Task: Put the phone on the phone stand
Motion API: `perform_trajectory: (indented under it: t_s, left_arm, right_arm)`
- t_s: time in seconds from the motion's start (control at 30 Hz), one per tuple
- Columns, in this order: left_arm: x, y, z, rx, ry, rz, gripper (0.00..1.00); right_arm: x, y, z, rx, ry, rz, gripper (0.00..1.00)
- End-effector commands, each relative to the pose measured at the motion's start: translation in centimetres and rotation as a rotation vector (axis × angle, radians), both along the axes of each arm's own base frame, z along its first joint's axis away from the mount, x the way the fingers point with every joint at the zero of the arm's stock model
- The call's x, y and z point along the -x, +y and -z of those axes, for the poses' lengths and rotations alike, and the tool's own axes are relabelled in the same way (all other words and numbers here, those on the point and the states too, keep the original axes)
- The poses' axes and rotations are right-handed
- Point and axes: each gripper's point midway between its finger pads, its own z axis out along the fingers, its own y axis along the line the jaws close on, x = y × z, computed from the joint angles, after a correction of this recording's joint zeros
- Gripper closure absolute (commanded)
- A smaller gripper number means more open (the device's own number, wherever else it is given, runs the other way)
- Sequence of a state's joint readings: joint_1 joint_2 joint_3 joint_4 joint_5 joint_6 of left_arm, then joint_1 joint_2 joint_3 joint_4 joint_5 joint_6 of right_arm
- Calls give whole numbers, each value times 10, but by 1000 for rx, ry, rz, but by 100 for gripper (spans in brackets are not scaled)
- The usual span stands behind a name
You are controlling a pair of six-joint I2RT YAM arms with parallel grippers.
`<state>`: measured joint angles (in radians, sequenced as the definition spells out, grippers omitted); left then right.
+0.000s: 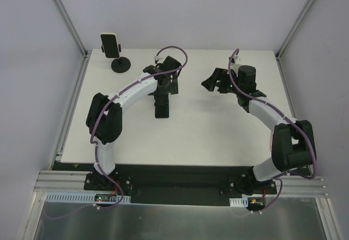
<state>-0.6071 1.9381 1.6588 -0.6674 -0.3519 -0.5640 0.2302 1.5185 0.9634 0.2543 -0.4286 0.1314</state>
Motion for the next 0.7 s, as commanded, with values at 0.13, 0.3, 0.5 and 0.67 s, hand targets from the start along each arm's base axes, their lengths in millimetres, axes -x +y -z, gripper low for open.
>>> perform_trajectory:
  t_s: [0.13, 0.3, 0.5, 0.67]
  left_arm:
    - [-10, 0, -7, -9, -13, 8, 10]
    - [-14, 1, -4, -29, -12, 25, 13]
    - [-18, 1, -2, -43, -11, 36, 21]
    - [-19, 3, -3, -56, -16, 46, 30]
  right_arm:
    - [-13, 3, -22, -42, -70, -13, 3]
    - [-14, 3, -21, -49, -64, -17, 3]
    - [-15, 2, -20, -49, -65, -14, 3]
    - [-15, 0, -19, -50, -61, -12, 3]
